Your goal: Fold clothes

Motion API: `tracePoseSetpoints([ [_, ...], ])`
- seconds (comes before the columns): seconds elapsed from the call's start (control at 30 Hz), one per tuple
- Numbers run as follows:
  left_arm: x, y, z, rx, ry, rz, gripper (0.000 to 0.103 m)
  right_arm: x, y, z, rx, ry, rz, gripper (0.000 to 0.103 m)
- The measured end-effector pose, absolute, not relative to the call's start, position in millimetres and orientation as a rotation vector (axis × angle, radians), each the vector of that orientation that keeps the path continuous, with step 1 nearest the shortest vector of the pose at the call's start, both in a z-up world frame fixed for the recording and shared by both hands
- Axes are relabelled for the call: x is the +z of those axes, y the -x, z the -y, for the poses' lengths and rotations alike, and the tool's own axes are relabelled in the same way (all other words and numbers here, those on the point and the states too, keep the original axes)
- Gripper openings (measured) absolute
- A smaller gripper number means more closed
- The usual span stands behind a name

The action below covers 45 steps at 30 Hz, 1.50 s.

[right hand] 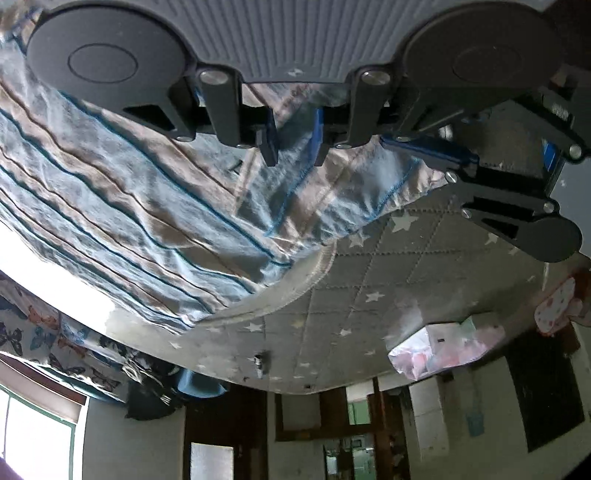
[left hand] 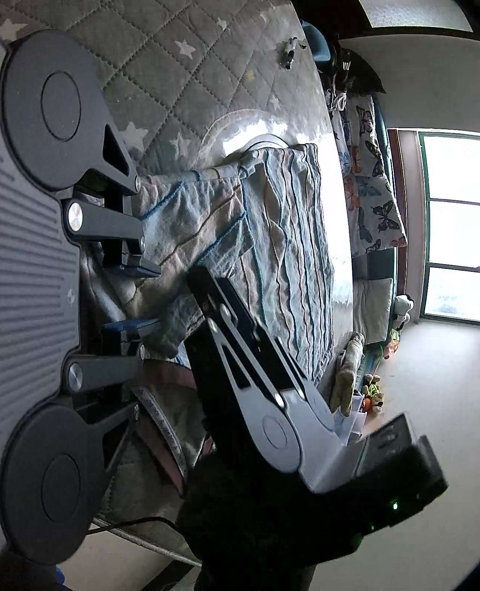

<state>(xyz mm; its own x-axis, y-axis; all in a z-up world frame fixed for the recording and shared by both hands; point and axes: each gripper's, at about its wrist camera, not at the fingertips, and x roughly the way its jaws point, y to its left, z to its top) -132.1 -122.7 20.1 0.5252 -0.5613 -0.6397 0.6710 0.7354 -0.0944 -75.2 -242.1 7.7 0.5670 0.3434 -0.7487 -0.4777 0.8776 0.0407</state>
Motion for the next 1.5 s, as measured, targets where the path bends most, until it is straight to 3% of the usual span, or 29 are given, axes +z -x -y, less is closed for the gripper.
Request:
tracePoseSetpoints([
  [0.63, 18, 115, 139, -0.711, -0.211, -0.687, 0.026, 14, 134, 256, 0.484, 0.221, -0.822, 0.022],
  [0.93, 27, 135, 122, -0.752, -0.279, -0.693, 0.026, 26, 162, 290, 0.378, 0.174, -0.806, 0.033],
  [1.0, 30, 145, 117, -0.771, -0.323, -0.679, 0.028, 30, 174, 303, 0.336, 0.166, -0.801, 0.035],
  [1.13, 33, 164, 119, -0.806, -0.423, -0.615, 0.047, 36, 197, 327, 0.252, 0.152, -0.798, 0.042],
  [1.5, 15, 185, 141, -0.878, -0.607, -0.494, 0.047, 29, 246, 358, 0.110, 0.185, -0.847, 0.049],
])
